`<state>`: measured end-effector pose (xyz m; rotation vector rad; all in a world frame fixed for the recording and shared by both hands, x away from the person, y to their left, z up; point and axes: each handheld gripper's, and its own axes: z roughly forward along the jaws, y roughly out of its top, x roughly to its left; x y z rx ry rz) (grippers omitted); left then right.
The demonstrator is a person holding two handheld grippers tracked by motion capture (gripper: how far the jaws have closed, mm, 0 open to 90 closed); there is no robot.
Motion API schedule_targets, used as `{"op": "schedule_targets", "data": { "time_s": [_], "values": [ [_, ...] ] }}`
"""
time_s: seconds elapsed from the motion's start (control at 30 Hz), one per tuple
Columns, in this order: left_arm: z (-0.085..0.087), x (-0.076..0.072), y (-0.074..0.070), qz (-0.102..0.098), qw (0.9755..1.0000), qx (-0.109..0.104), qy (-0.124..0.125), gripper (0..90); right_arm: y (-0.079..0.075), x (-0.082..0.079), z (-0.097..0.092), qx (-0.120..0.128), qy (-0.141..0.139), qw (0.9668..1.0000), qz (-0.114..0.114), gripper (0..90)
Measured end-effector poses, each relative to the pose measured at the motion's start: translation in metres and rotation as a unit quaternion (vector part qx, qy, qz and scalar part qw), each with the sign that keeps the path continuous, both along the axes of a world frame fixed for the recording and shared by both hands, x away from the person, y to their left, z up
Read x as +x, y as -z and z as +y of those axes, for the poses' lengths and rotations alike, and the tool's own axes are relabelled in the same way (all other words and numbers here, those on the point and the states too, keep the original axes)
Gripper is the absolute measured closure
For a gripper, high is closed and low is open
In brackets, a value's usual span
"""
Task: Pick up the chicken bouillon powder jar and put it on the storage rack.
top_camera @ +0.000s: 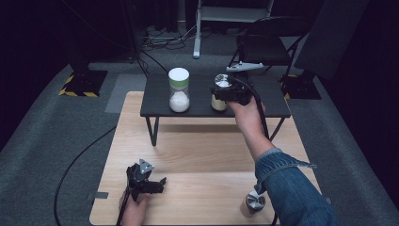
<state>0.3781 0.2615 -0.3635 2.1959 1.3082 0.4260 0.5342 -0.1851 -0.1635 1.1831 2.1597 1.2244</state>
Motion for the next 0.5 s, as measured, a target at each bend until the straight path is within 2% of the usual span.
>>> {"op": "schedule_targets", "data": {
  "time_s": [0.2, 0.33, 0.5],
  "values": [
    [0.000, 0.000, 0.000, 0.000, 1.0000, 0.000, 0.000, 0.4, 0.003, 0.006, 0.002, 0.005, 0.000, 1.0000, 0.006, 31.3],
    [0.000, 0.000, 0.000, 0.000, 1.0000, 0.000, -0.001, 0.3, 0.006, 0.012, 0.006, -0.002, 0.000, 0.9999, 0.012, 31.3],
    [0.000, 0.000, 0.000, 0.000, 1.0000, 0.000, -0.002, 0.4, 0.007, 0.014, 0.006, 0.002, -0.002, 0.9999, 0.010, 31.2]
  ]
}}
